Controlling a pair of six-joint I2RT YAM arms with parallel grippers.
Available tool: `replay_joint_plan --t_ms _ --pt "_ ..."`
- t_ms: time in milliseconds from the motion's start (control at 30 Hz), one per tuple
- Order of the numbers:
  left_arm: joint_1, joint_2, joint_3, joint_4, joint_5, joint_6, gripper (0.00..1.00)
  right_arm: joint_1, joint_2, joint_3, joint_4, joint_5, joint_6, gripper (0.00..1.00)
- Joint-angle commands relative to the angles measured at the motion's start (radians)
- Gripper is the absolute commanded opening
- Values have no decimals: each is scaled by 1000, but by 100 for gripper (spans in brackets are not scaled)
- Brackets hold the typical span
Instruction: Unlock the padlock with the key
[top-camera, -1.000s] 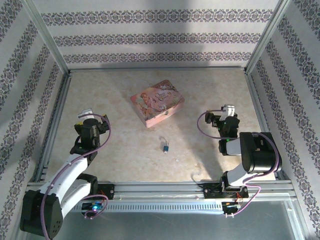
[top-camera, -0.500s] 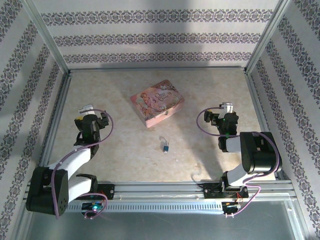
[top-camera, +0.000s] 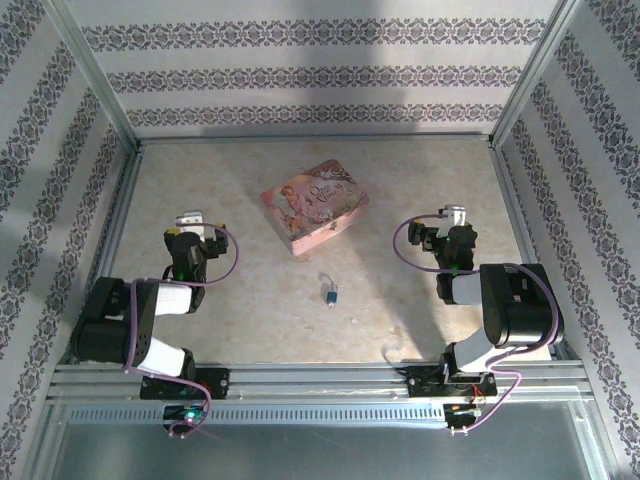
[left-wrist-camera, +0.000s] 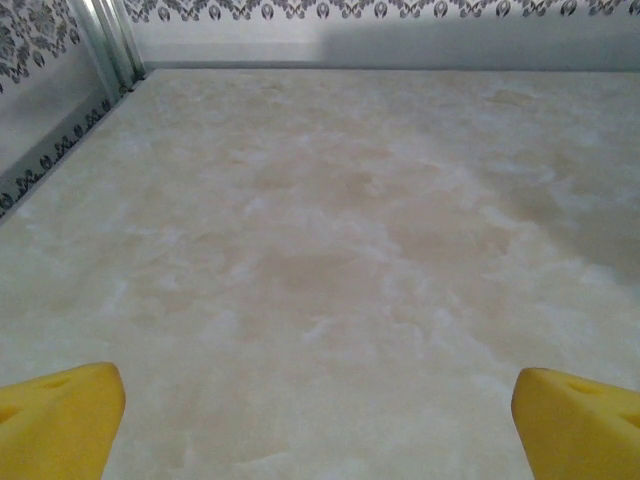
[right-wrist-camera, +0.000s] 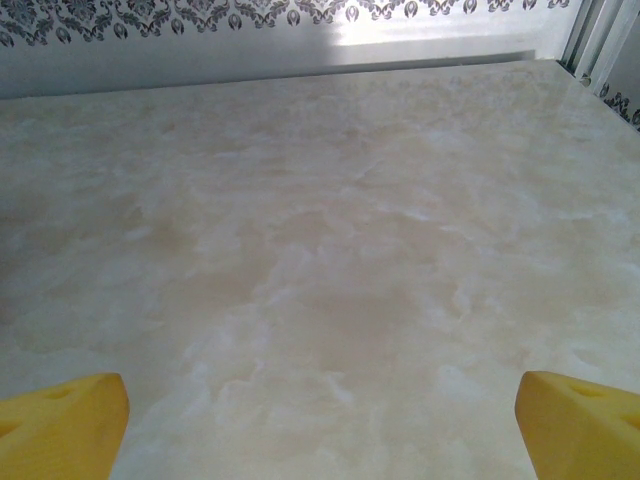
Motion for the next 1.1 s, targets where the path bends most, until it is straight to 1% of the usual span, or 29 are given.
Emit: replay_joint_plan --t_ms 0,67,100,167,233,300,367,1067 --pt "29 71 -17 185 62 18 99 13 -15 7 6 -7 -13 98" --pt "37 128 -28 263 74 16 99 13 -15 7 6 -6 -13 98" --pt "41 125 -31 276 80 15 99 13 -15 7 6 -5 -12 99" --pt "48 103 -22 214 88 -4 99 13 -15 8 5 -5 -13 98" --pt "55 120 -8 225 96 -1 99 13 -15 7 5 -5 -13 98" --pt "57 106 40 114 109 -5 99 14 -15 7 5 -4 -13 99" --pt "56 108 57 76 132 8 99 15 -14 7 5 -4 -14 99" --pt "56 111 59 78 146 17 99 36 -15 46 -20 26 -36 98"
